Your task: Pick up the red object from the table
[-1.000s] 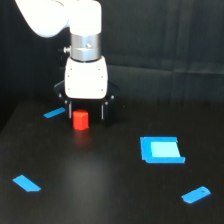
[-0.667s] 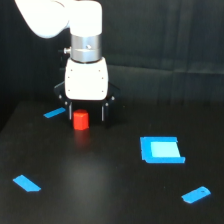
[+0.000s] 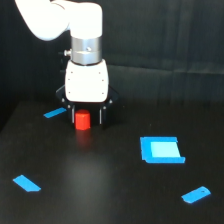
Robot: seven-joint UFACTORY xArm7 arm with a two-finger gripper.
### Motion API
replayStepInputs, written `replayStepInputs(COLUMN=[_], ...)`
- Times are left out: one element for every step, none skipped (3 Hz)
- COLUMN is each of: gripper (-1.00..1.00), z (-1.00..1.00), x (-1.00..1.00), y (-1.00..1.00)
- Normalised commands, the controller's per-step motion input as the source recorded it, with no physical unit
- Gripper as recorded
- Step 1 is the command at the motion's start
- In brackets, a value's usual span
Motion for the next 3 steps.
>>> replayStepInputs(gripper=[-0.99,-0.95,-1.0], z=[-0.05,-0.01,0.04], x=[-0.07,0.07,0.1], y=[0.04,-0.07,-0.26])
